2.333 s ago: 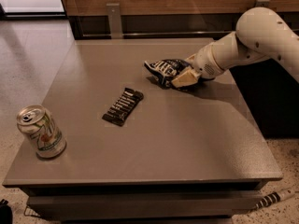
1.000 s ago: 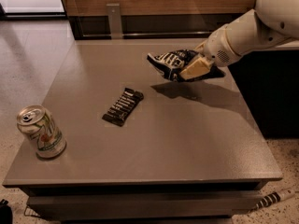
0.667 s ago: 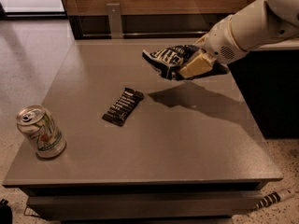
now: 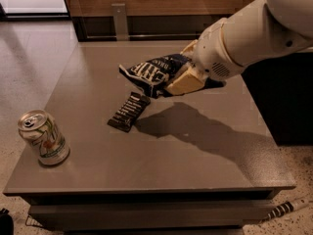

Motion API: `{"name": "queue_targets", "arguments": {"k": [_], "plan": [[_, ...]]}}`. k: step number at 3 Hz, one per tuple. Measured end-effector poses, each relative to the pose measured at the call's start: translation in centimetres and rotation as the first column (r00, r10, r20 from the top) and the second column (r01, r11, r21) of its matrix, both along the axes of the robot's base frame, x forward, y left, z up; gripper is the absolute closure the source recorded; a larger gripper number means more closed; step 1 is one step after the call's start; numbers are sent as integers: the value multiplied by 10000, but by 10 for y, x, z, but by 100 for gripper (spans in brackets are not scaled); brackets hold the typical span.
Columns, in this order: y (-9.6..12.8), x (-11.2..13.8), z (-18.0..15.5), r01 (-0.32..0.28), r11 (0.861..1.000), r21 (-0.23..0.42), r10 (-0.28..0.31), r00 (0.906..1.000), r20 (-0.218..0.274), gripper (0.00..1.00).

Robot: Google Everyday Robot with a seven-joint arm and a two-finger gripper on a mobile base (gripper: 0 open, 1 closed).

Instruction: Move blue chip bag near 7up can

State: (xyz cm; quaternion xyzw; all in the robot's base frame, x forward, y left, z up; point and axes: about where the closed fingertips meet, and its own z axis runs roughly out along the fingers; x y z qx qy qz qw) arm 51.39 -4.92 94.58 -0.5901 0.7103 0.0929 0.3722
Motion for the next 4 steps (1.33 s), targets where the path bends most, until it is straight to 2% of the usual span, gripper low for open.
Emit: {"name": "queue_targets", "arguments": {"k": [1, 2, 3, 4], "plan": [[47, -42, -7, -640, 9974, 325, 622, 9967, 517, 100], [79, -65, -15, -1983, 9746, 1044, 1944, 9798, 459, 100], [99, -77, -27, -3145, 9355, 1610, 3171, 9483, 98, 100], [99, -80, -27, -3220, 9332, 1593, 3250, 9457, 77, 83]]}}
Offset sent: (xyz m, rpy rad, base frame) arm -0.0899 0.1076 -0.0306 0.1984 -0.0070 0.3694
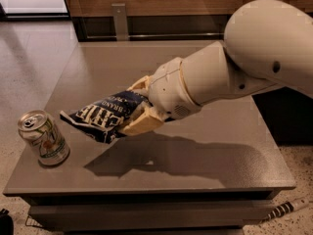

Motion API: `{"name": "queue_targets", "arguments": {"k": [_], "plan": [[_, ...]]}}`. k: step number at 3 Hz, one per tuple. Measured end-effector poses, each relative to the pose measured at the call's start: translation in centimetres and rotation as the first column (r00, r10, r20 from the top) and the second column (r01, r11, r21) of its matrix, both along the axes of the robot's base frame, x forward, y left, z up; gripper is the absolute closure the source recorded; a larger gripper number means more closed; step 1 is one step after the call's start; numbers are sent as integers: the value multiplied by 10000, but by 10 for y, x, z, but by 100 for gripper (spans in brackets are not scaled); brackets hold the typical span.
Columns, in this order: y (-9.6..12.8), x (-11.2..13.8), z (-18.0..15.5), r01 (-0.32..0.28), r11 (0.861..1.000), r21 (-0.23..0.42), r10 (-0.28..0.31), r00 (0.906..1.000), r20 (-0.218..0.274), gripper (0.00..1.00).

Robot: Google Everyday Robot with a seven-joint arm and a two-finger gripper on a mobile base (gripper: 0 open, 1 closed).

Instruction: Move blue chip bag near 7up can

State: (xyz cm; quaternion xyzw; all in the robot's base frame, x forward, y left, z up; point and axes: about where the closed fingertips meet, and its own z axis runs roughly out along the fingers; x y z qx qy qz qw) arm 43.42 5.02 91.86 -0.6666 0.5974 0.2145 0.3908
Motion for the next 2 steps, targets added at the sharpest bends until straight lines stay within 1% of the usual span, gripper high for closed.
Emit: {"name": "queue_targets", "arguments": {"k": [1, 2], "plan": [[1, -2, 3, 1, 10000, -36, -1, 10000, 70, 58], [3, -4, 6, -21, 10000, -75, 23, 9999, 144, 27]]}}
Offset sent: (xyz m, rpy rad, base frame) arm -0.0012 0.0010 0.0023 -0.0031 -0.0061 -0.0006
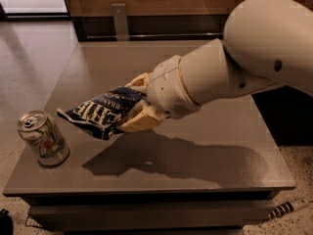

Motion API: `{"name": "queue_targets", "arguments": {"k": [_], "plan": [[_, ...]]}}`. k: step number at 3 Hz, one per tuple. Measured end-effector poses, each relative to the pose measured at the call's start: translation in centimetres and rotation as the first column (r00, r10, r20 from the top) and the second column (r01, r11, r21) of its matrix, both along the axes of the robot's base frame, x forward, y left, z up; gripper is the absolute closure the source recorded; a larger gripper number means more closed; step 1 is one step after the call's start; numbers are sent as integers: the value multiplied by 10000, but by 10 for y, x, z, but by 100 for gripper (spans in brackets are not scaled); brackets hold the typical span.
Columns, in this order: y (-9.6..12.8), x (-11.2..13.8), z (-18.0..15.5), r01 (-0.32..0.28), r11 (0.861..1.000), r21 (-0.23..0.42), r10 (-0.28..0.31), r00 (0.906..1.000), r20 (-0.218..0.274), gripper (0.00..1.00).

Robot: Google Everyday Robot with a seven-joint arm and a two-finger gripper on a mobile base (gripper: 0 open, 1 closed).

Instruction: Move blue chip bag near 7up can

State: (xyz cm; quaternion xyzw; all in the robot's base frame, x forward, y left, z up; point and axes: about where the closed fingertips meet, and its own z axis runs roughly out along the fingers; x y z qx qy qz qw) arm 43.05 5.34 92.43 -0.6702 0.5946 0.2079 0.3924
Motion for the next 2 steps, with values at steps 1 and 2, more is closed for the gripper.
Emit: {"name": "queue_targets", "arguments": {"k": [1, 2], "plan": [[1, -1, 2, -15, 10000, -24, 15, 10000, 46, 5], [2, -2, 3, -27, 10000, -43, 27, 10000, 82, 0]]}}
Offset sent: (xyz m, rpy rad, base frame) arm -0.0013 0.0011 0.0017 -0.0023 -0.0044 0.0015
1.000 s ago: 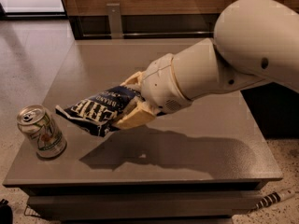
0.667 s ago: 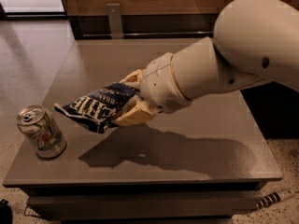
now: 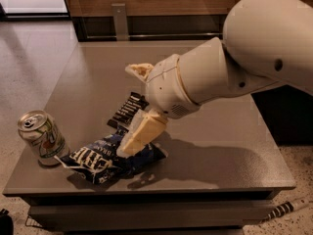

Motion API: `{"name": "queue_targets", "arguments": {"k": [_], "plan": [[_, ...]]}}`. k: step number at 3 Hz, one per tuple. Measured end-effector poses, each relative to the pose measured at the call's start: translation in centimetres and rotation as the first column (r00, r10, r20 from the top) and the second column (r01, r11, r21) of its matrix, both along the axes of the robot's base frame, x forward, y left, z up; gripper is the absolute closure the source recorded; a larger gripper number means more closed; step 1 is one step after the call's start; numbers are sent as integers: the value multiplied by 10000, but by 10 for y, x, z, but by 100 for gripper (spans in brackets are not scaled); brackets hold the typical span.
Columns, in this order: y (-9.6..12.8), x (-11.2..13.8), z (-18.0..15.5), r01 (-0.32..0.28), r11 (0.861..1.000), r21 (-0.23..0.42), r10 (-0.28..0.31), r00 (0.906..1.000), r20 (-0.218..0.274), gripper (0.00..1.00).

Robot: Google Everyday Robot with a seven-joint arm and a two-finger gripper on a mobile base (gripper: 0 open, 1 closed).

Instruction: Move blue chip bag near 7up can

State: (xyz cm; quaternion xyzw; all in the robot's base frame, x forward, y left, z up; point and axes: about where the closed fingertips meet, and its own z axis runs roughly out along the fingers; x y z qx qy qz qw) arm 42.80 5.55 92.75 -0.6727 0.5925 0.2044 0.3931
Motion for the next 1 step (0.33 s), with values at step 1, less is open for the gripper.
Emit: {"name": "queue_targets", "arguments": {"k": [1], "plan": [[0, 0, 0, 0, 10000, -1, 0, 10000, 1, 0]]}}
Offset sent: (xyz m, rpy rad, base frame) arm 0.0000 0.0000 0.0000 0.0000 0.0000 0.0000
